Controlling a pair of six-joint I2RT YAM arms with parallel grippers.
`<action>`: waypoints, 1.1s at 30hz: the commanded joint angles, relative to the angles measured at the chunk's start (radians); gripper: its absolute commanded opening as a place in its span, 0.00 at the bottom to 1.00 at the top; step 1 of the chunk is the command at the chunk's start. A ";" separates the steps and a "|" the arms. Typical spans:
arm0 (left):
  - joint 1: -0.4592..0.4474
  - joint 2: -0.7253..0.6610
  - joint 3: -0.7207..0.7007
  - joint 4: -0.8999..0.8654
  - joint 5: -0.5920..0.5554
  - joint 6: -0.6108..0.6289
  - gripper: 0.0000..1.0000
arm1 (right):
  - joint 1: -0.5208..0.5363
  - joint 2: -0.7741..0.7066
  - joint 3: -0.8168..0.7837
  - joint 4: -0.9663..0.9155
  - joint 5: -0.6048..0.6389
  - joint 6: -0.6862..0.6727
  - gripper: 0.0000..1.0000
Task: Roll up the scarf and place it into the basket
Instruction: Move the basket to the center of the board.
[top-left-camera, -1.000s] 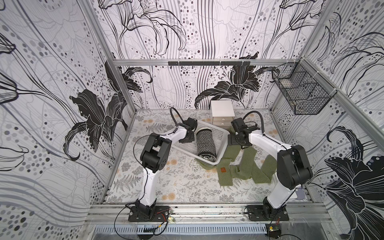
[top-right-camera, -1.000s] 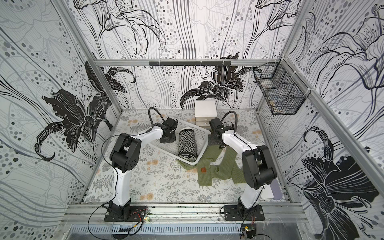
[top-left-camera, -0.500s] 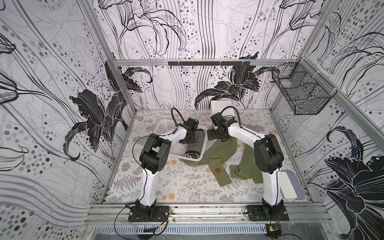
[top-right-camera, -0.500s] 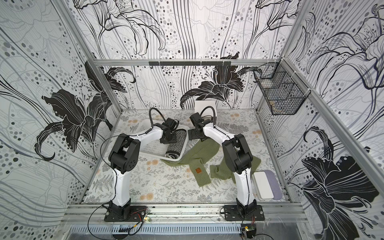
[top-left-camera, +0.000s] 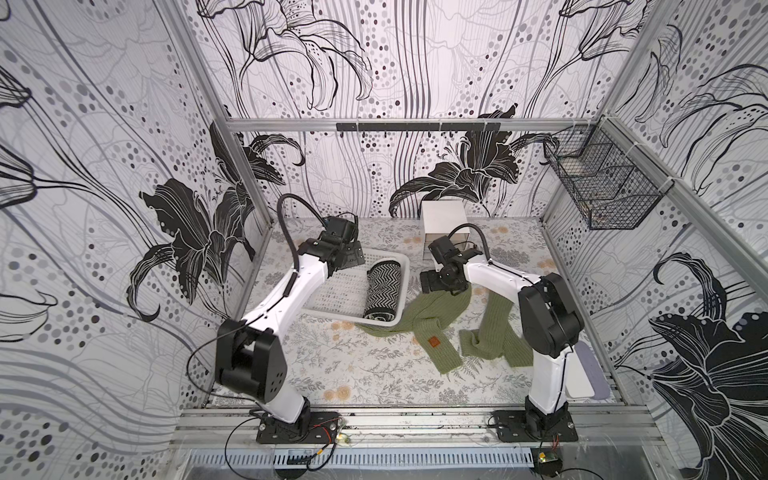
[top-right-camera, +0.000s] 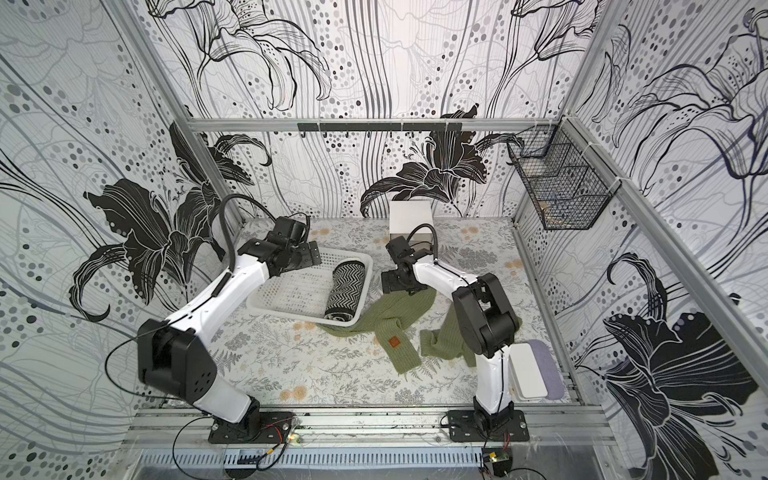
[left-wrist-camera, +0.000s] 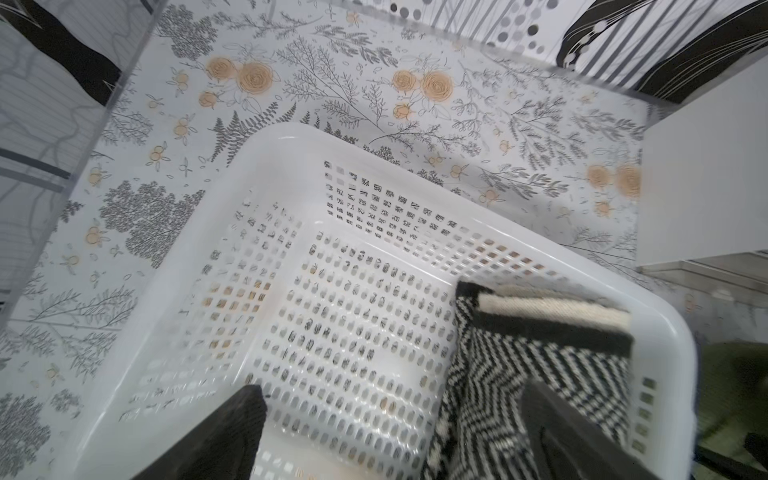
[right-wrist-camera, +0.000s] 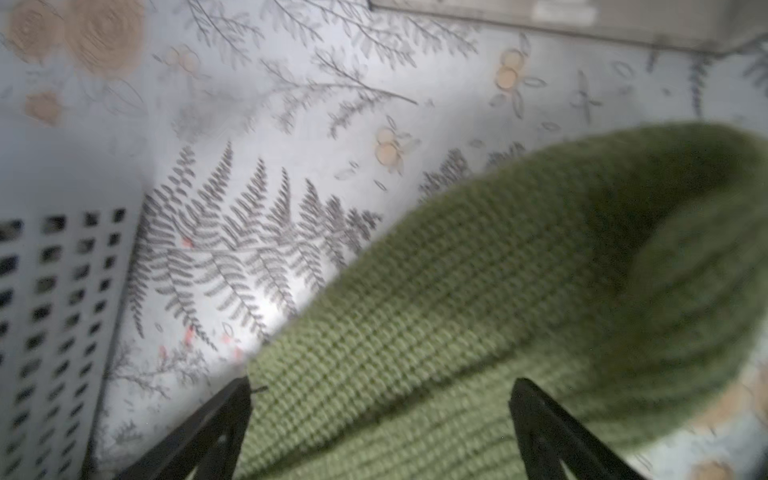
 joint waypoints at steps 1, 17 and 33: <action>-0.098 -0.106 -0.126 -0.182 -0.030 -0.126 0.99 | -0.020 -0.117 -0.091 -0.008 0.033 -0.009 1.00; -0.281 -0.082 -0.468 0.067 0.012 -0.357 1.00 | -0.079 -0.294 -0.227 -0.046 0.043 -0.060 1.00; 0.027 0.197 -0.192 0.306 0.131 -0.037 0.99 | -0.063 -0.216 -0.257 0.046 -0.068 -0.065 1.00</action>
